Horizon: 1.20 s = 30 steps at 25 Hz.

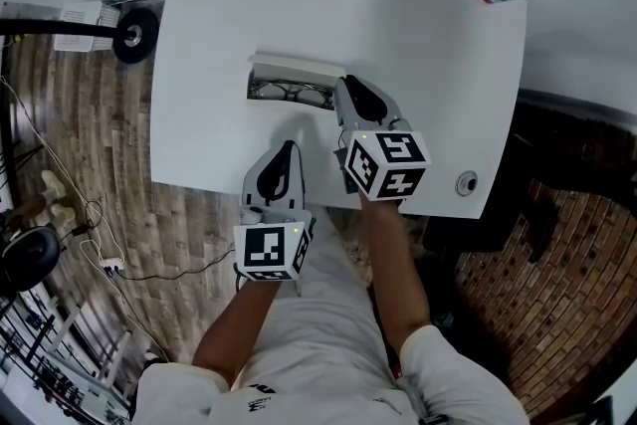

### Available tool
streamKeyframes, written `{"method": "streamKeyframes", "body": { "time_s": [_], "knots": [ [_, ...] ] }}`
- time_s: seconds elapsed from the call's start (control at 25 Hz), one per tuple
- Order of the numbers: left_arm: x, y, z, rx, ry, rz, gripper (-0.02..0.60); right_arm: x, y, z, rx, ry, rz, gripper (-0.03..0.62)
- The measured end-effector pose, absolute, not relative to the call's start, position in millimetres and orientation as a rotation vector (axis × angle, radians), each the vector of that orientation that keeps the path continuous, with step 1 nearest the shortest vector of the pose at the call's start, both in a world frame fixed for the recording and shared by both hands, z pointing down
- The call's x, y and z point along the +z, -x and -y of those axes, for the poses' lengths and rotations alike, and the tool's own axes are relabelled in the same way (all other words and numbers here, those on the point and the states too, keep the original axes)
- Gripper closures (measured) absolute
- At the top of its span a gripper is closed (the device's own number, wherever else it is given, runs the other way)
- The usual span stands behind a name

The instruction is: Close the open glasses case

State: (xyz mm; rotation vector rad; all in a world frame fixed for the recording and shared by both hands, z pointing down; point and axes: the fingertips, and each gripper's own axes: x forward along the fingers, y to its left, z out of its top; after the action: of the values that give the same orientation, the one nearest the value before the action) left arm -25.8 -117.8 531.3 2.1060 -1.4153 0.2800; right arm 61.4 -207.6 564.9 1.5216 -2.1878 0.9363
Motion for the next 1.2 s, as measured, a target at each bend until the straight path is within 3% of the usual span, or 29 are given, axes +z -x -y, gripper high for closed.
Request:
{"method": "streamKeyframes", "body": {
  "time_s": [1.2],
  "knots": [
    [529,25,112,0.282,-2.121,1.408,0.584,565,-59,194,0.910,-1.507,2.145,0.563]
  ]
}}
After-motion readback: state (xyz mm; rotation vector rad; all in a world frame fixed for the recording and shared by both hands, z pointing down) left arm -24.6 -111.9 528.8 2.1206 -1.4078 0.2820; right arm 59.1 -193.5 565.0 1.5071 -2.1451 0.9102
